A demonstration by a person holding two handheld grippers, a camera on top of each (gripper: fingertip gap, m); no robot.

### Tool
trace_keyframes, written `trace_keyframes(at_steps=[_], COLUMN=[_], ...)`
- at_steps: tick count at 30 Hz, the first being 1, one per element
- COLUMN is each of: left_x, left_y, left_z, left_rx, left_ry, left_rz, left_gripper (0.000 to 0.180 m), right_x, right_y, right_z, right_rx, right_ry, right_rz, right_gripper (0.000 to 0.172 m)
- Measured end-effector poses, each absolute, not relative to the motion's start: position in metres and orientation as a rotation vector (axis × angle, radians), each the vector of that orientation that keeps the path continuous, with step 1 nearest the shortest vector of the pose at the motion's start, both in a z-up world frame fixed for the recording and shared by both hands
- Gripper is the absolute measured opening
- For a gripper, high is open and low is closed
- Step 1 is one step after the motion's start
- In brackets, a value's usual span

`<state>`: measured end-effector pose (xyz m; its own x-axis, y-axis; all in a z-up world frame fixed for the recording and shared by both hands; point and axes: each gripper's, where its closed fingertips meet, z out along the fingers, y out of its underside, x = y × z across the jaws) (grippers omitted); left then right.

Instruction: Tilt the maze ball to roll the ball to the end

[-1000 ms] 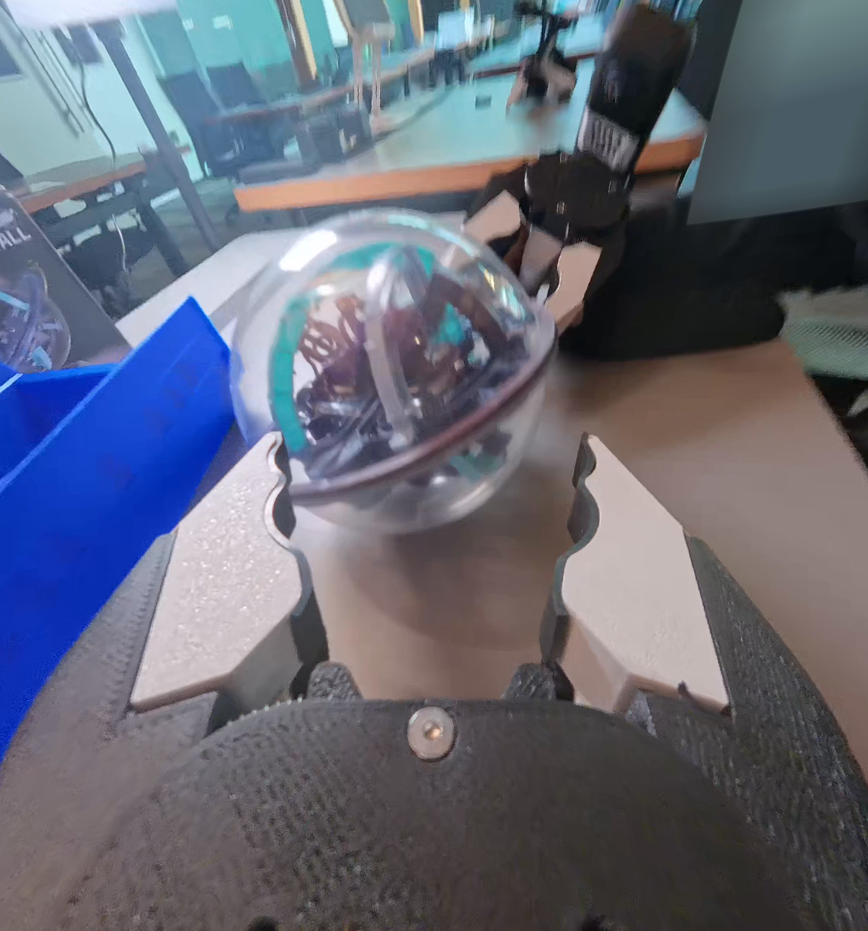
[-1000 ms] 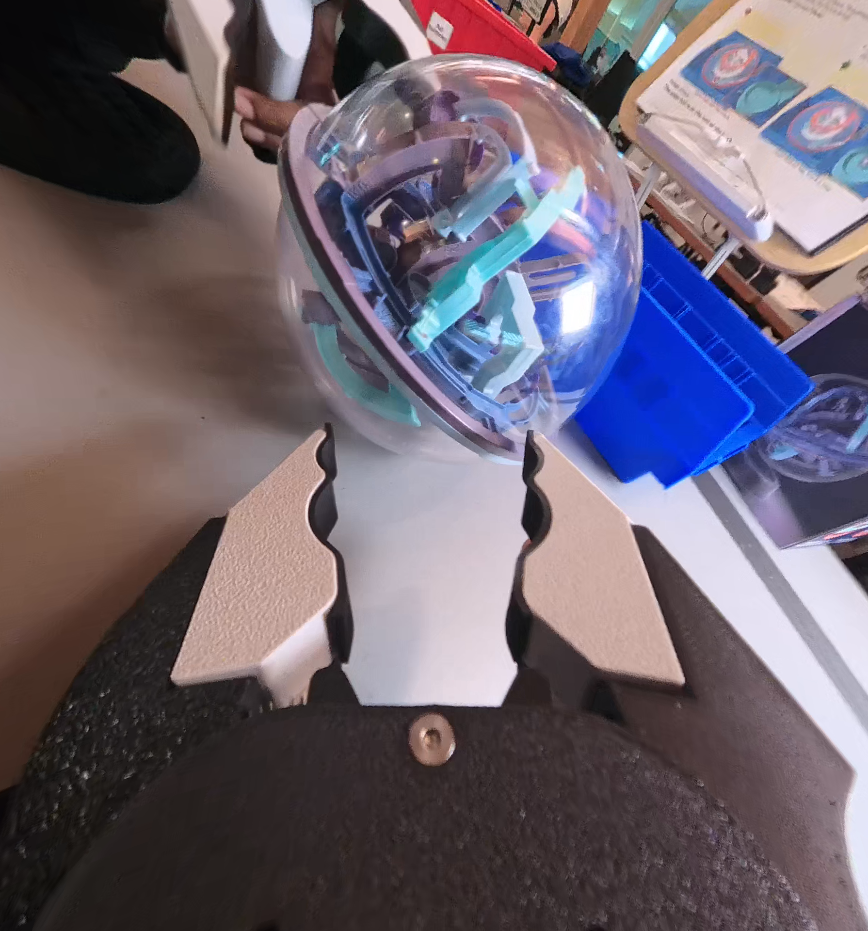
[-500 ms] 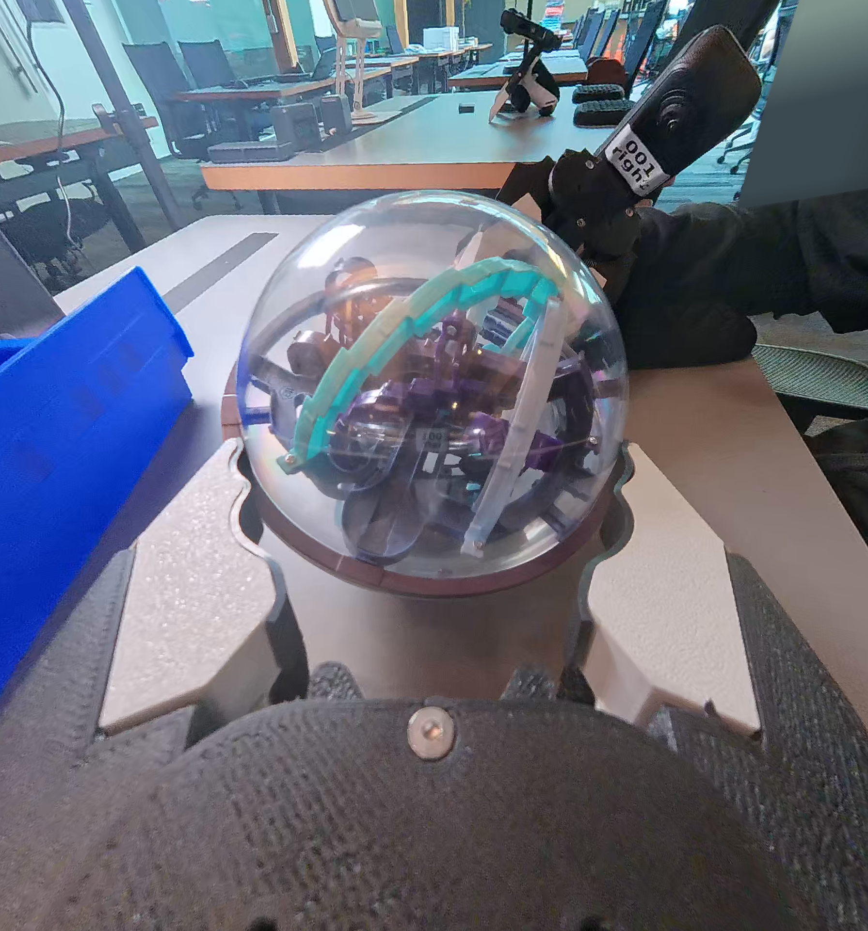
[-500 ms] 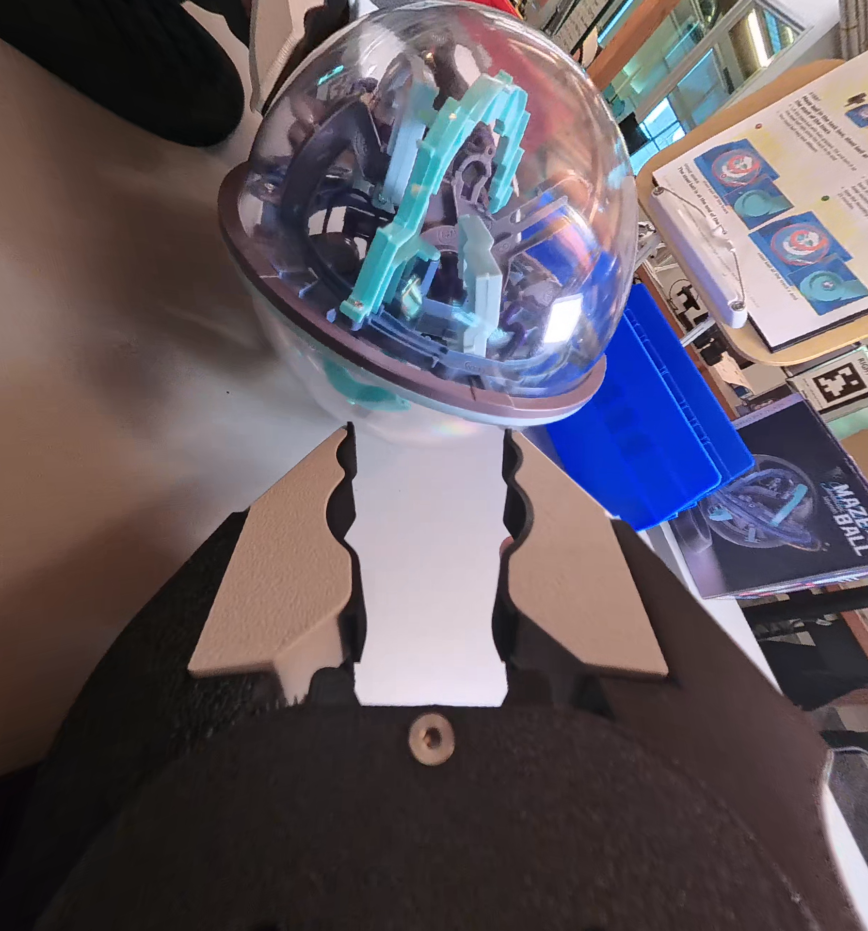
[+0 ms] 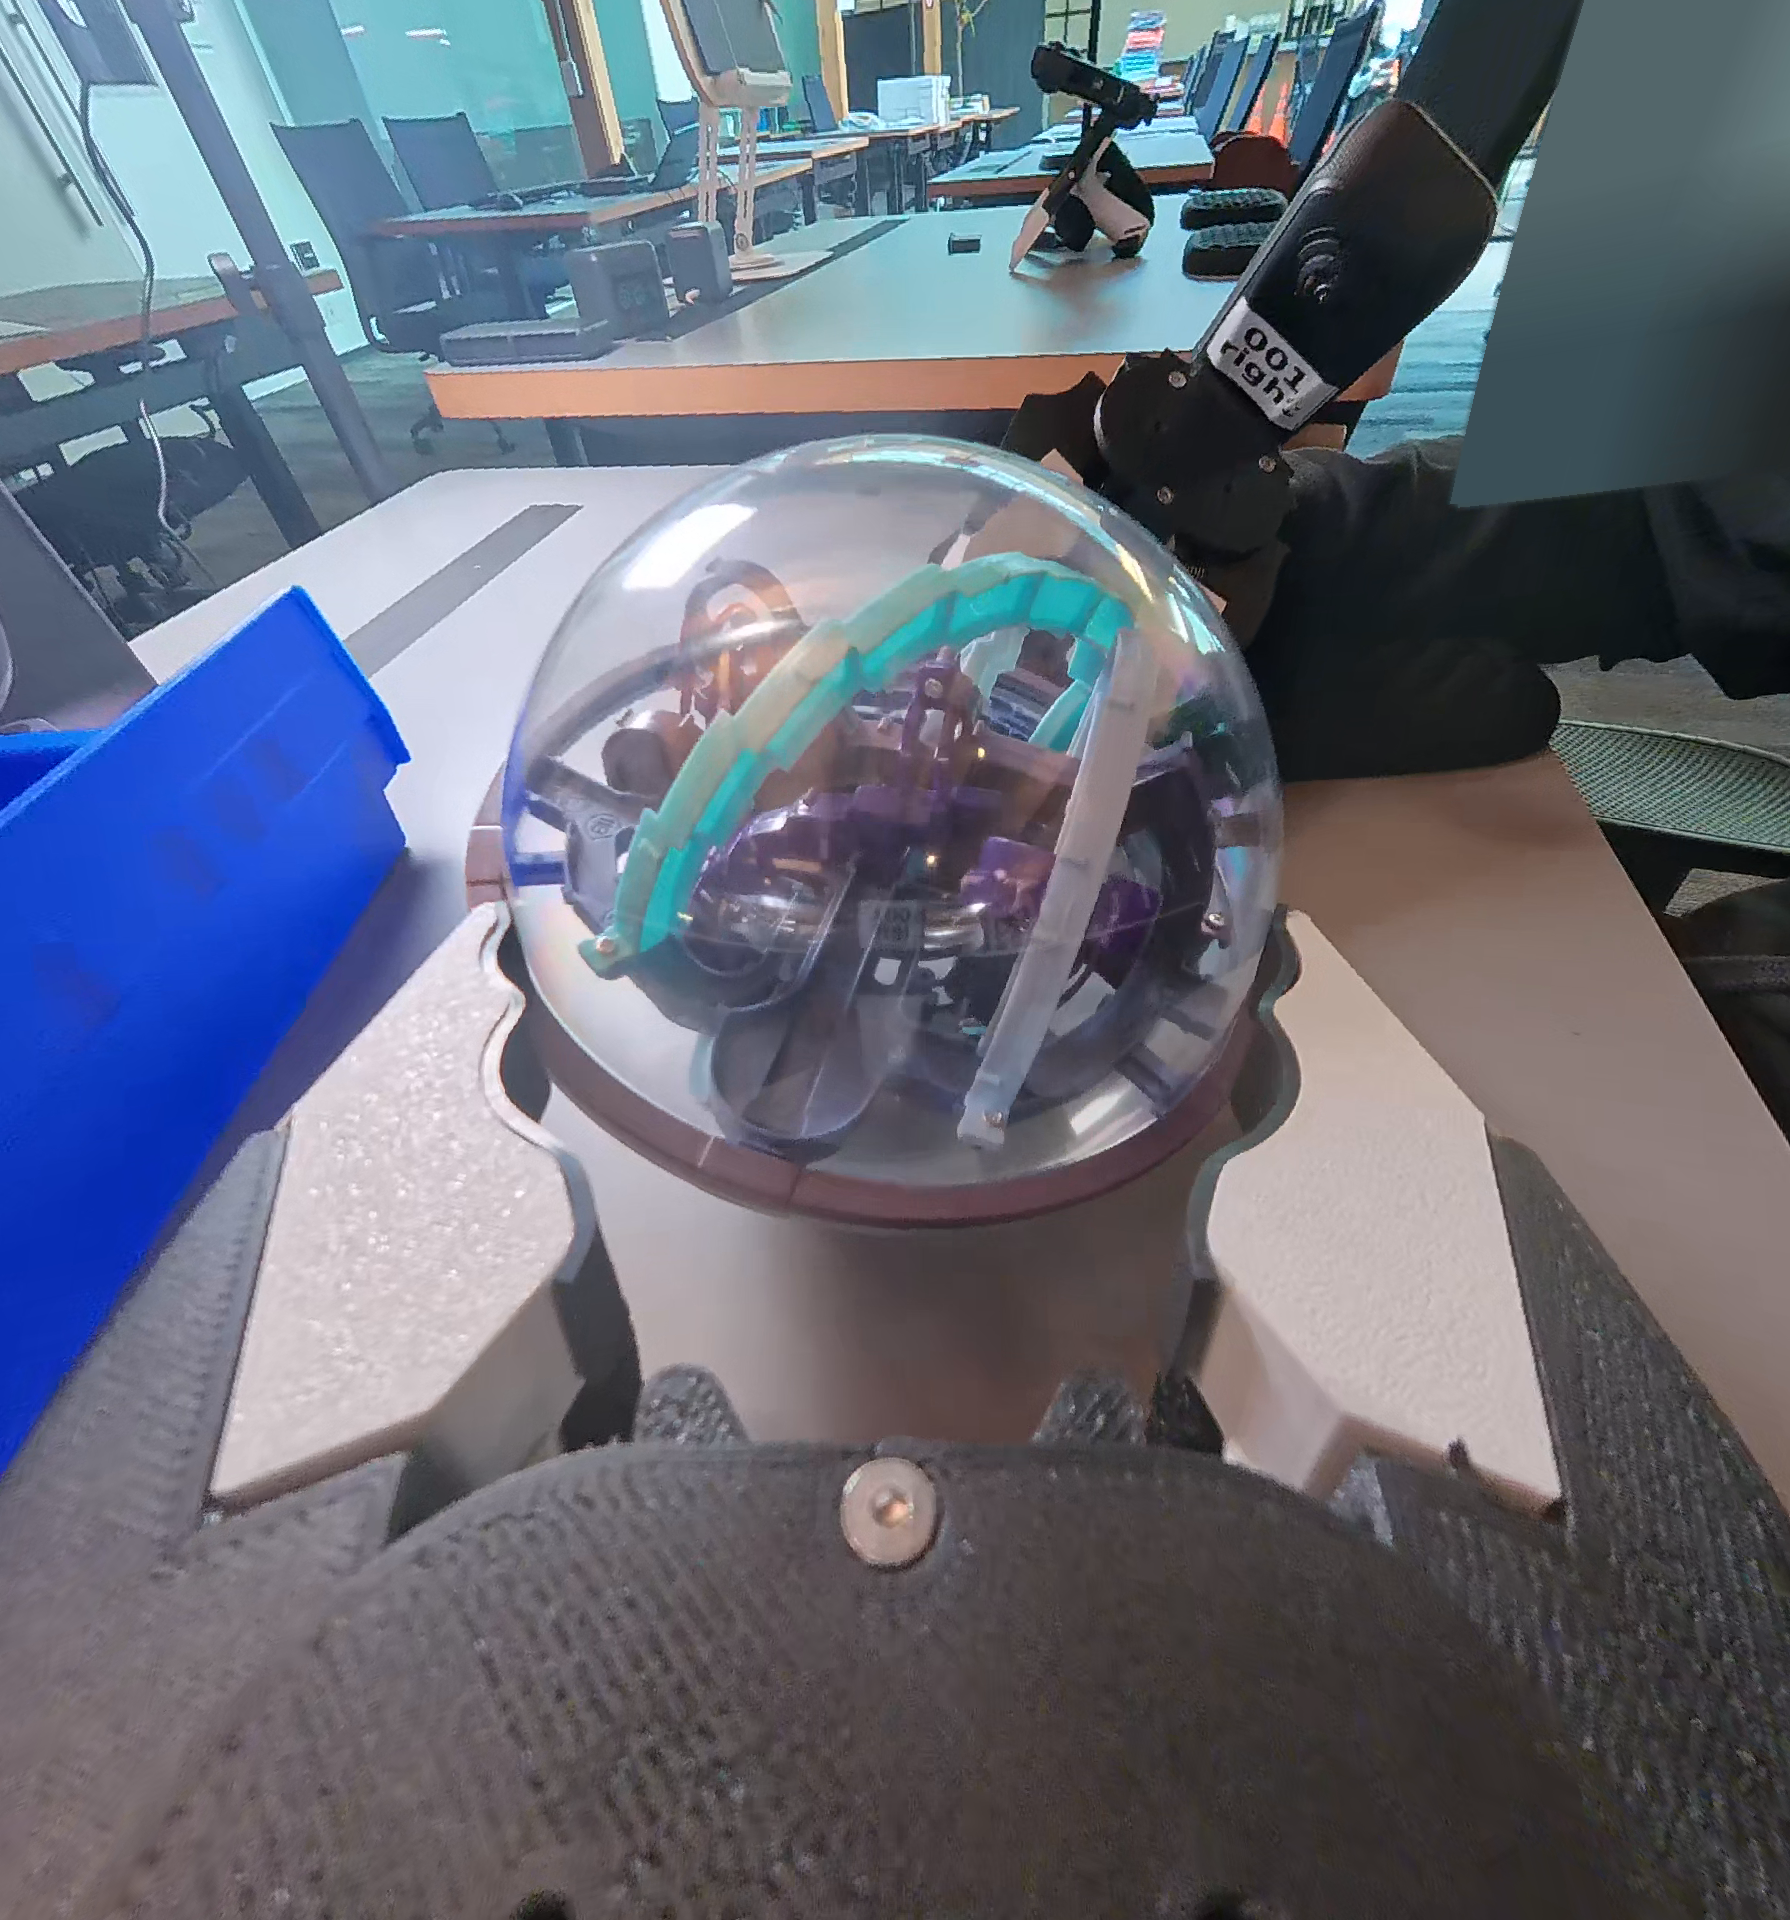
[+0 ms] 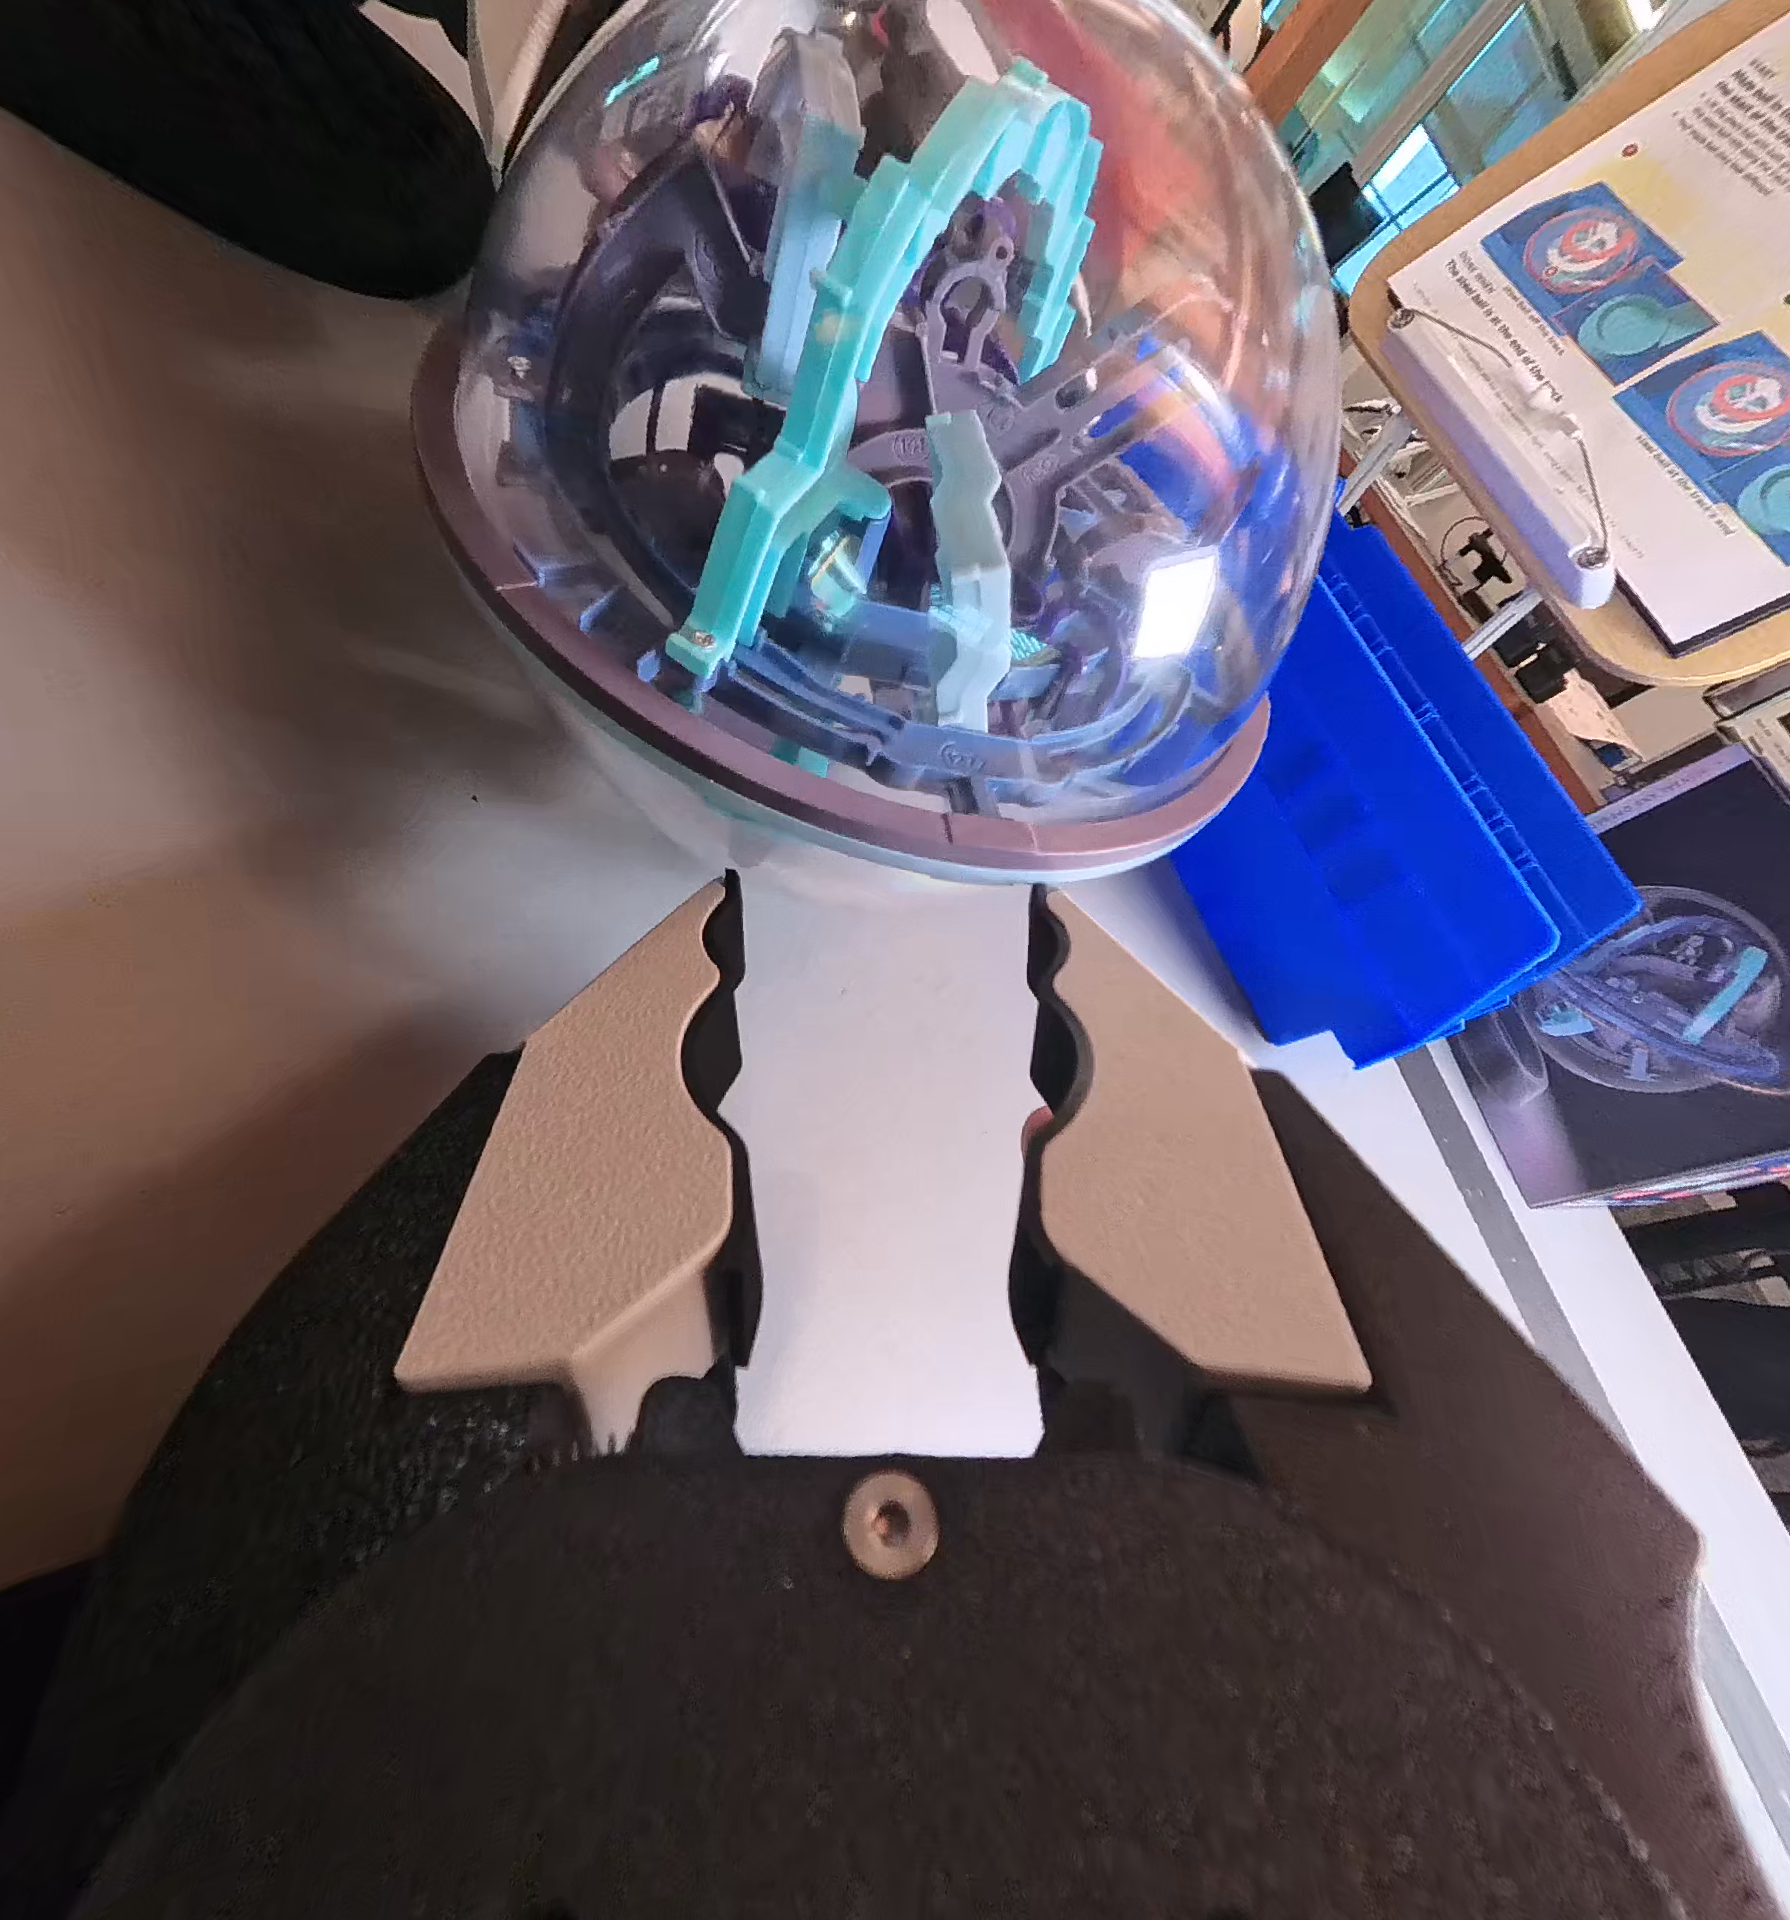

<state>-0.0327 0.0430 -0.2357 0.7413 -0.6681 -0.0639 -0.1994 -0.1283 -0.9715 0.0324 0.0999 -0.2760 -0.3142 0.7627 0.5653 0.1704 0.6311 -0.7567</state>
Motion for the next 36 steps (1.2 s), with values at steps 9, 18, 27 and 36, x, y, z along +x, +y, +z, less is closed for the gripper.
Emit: trace_keyframes(at_steps=[9, 18, 27, 36], left_x=[-0.034, -0.036, -0.035, -0.034], left_y=[0.043, 0.042, 0.042, 0.042], left_z=[-0.234, -0.234, -0.232, -0.231], left_rx=[-1.677, -1.660, -1.645, -1.635], left_ry=[0.686, 0.696, 0.708, 0.711], left_rz=[-0.484, -0.483, -0.481, -0.476], left_gripper=[0.133, 0.131, 0.129, 0.128], right_x=[0.034, 0.044, 0.041, 0.042], right_y=[0.098, 0.110, 0.113, 0.107], right_z=[-0.272, -0.250, -0.250, -0.249], right_rx=[-0.826, -1.064, -1.243, -1.228], right_ry=[-1.813, -1.695, -1.697, -1.719], right_rz=[0.874, 1.357, 1.566, 1.664], right_gripper=[0.052, 0.056, 0.046, 0.026])
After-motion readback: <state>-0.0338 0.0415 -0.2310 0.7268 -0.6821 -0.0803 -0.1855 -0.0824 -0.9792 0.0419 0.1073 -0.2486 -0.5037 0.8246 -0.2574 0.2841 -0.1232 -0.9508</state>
